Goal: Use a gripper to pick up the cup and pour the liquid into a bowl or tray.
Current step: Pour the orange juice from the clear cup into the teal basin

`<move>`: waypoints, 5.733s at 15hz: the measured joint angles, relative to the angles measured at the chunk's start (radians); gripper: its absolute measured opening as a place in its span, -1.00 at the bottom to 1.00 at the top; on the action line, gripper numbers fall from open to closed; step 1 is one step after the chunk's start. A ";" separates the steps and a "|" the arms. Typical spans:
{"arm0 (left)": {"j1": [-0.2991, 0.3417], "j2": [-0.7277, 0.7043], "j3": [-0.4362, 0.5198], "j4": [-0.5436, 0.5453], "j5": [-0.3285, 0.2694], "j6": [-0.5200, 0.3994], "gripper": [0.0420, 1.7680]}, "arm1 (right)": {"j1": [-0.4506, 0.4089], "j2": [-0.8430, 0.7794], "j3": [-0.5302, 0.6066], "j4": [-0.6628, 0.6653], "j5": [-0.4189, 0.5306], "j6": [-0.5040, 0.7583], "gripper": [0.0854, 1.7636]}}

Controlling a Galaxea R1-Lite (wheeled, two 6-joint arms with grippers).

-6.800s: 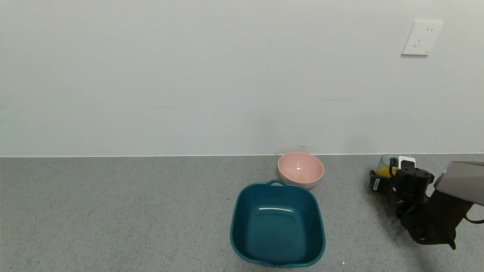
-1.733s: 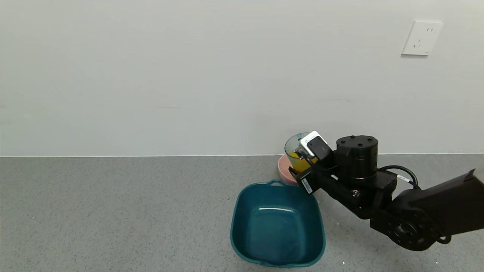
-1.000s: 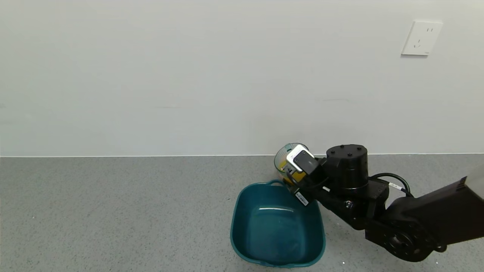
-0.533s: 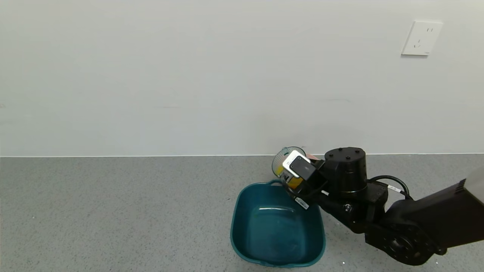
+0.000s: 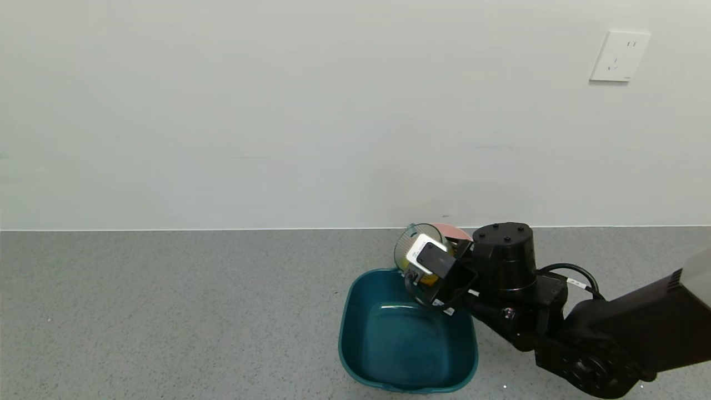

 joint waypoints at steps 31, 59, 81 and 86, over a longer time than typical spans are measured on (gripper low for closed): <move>0.000 0.000 0.000 0.000 0.000 0.000 0.94 | 0.013 0.008 0.007 -0.049 -0.124 -0.454 0.52; 0.000 0.000 0.000 0.000 0.000 0.000 0.94 | 0.013 0.007 0.021 -0.051 -0.124 -0.748 0.52; 0.000 0.000 0.000 0.000 0.000 0.000 0.94 | 0.029 -0.015 -0.020 -0.071 -0.149 -1.149 0.52; 0.000 0.000 0.000 0.000 0.000 0.000 0.94 | 0.036 -0.016 -0.021 -0.069 -0.156 -1.179 0.52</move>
